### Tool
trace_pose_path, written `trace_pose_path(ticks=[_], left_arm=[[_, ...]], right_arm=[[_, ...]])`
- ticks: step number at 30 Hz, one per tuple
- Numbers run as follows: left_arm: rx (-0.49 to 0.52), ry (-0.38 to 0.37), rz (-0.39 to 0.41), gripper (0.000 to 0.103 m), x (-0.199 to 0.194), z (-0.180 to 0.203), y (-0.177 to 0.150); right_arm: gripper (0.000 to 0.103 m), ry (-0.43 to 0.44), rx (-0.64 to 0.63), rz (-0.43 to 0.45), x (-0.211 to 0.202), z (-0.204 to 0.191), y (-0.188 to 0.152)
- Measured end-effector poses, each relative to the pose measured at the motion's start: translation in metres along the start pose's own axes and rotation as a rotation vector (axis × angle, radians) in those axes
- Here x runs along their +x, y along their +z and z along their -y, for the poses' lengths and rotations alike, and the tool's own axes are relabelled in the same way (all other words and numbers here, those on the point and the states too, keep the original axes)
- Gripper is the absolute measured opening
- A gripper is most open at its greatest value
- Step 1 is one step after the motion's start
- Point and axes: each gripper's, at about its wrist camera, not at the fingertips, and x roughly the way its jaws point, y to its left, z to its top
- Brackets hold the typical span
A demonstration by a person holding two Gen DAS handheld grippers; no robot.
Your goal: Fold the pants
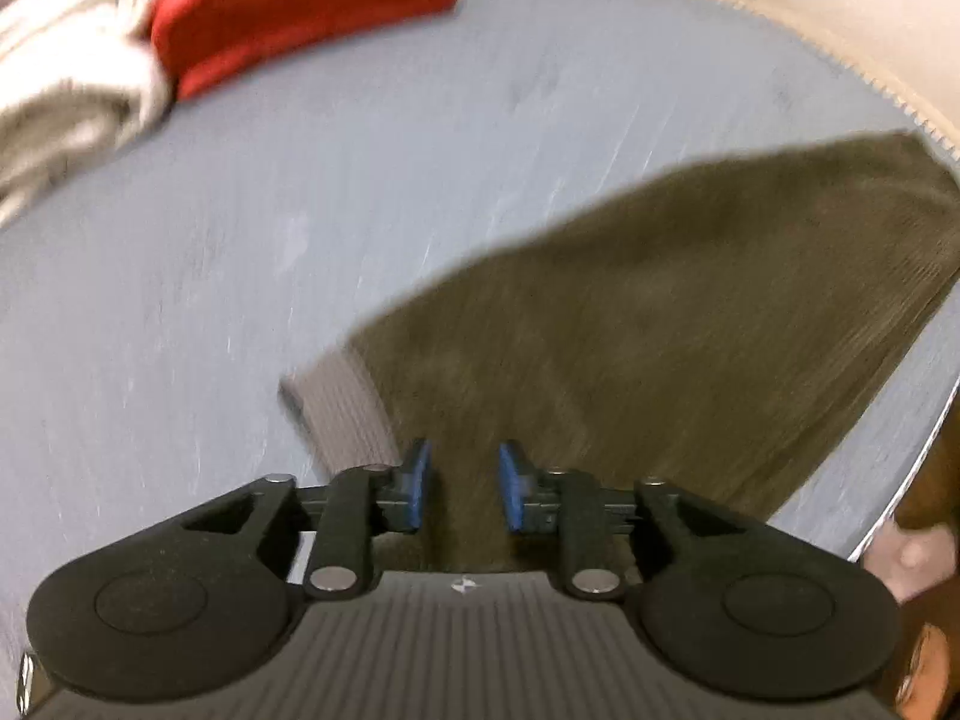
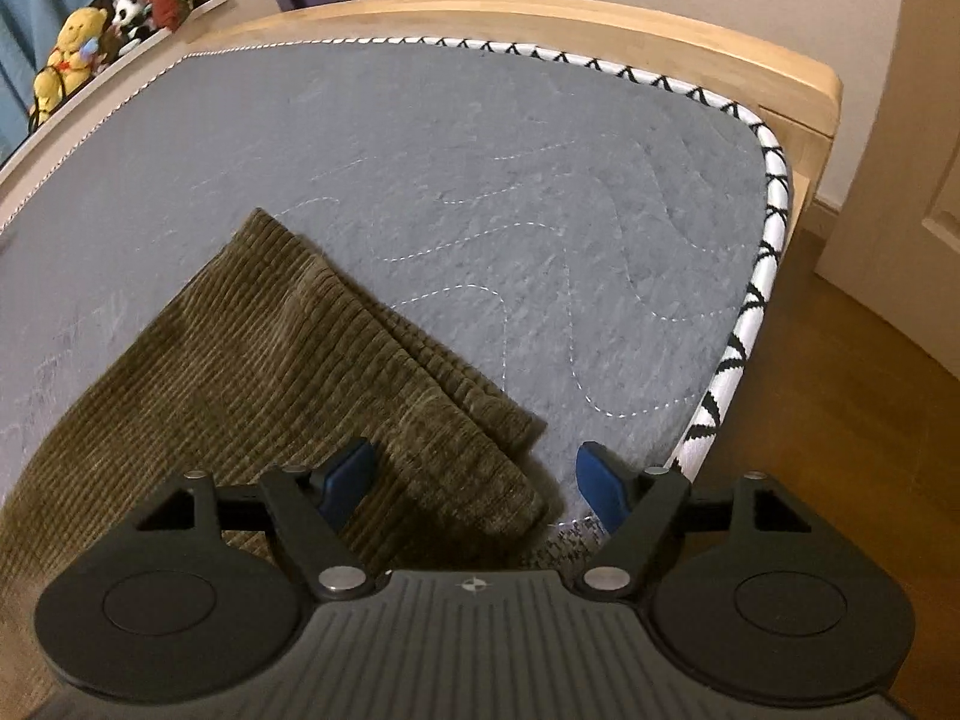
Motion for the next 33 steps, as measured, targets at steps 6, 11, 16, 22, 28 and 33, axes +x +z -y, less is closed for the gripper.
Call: trace_pose_path(ticks=[6,11,16,22,28,33], left_arm=[[0.003,-0.063,0.123,0.059,-0.01,0.047,0.033],[0.02,-0.115,0.156,0.059,0.013,0.077,0.058],[0.033,-0.124,0.135,0.06,0.035,0.086,0.068],[0.036,-0.125,0.141,0.06,0.041,0.094,0.081],[0.037,-0.138,0.172,0.06,0.036,0.1,0.09],[0.03,-0.133,0.178,0.06,0.036,0.101,0.093]], right_arm=[[0.076,0.067,0.025,0.122,-0.019,0.012,0.005],[0.076,0.121,-0.016,0.104,-0.013,0.015,0.0],[0.078,0.106,-0.062,0.07,0.0,0.013,-0.007],[0.038,0.102,-0.111,0.099,0.002,0.001,-0.008],[0.022,0.159,-0.071,0.149,-0.018,-0.008,0.009],[0.022,0.375,-0.17,0.24,-0.07,-0.069,0.023]])
